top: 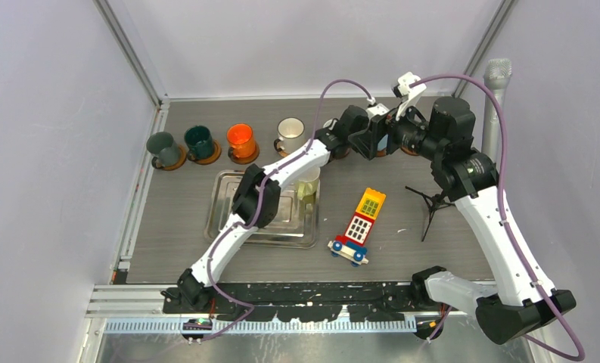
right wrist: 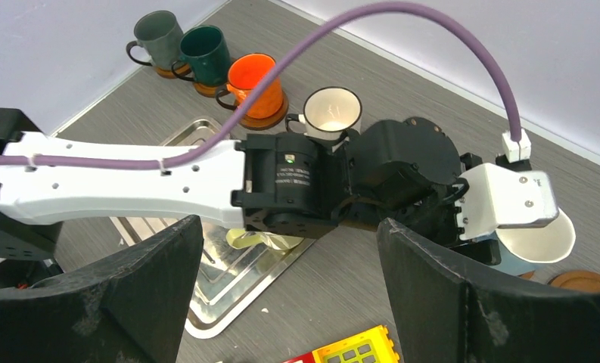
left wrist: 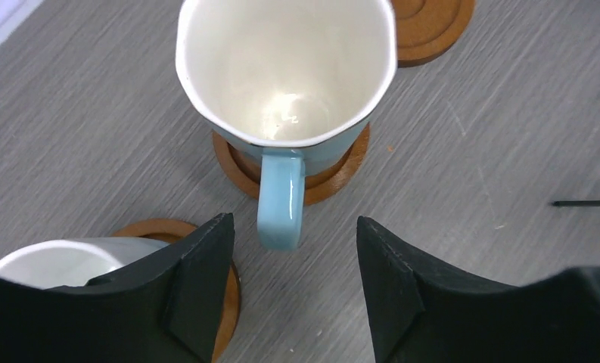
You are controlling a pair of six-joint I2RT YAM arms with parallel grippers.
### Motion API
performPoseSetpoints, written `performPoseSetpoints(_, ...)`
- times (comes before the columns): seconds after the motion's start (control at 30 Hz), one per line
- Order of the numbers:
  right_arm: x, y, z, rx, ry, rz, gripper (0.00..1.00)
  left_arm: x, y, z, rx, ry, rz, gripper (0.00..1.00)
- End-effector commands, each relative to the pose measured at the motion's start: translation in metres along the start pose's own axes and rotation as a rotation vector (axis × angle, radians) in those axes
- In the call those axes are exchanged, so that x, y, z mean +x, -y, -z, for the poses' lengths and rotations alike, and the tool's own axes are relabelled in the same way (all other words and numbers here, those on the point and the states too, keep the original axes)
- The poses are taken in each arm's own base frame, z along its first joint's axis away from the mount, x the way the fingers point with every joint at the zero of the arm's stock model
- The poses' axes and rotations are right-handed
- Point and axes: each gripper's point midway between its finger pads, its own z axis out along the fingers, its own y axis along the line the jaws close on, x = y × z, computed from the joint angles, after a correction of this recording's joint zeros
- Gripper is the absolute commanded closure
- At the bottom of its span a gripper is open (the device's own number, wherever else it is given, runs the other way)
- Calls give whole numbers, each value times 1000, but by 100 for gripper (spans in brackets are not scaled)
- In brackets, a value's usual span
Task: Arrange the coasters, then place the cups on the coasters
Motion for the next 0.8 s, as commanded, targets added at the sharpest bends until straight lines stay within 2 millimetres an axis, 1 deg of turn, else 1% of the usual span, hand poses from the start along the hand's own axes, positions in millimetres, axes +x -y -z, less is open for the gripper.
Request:
performPoseSetpoints(0.0,-22,0,3,12,61,24,11,-106,5,62,35,210,5,37)
performPoseSetpoints(0.1,-25,0,2,13,66,24,11,-120,9,81,59,226,38,32)
performPoseSetpoints(0.13,-25,0,2,12,67,22,11,-127,11,90,71,240,41,30)
performPoseSetpoints(0.2,-25,1,2,16,66,15,11,-126,12,102,85,236,40,27)
performPoseSetpoints(0.23,-25,1,1,19,66,14,11,-130,10,113,80,244,39,22)
performPoseSetpoints(0.27,-26,2,1,27,69,3,11,-123,6,117,74,228,47,19)
performPoseSetpoints(0.33,-27,5,0,47,71,-36,11,-118,-4,132,71,223,65,17)
performPoseSetpoints(0.37,-28,5,-1,51,68,-48,11,-115,-12,139,63,216,76,17)
performPoseSetpoints(0.4,-28,5,-1,52,66,-59,11,-119,-21,152,48,223,84,15)
performPoseSetpoints(0.43,-28,5,-2,52,59,-71,11,-117,-30,160,38,218,100,15)
performPoseSetpoints(0.57,-12,5,-8,54,-6,-143,14,-111,-72,199,-30,186,165,12)
performPoseSetpoints(0.67,6,3,-14,65,-81,-220,16,-99,-115,239,-119,154,220,7)
performPoseSetpoints(0.7,15,2,-18,72,-112,-237,17,-91,-130,252,-153,139,239,5)
performPoseSetpoints(0.73,26,-1,-22,79,-152,-254,17,-84,-150,269,-203,134,260,2)
performPoseSetpoints(0.77,35,-2,-26,94,-186,-266,18,-78,-165,283,-248,126,276,1)
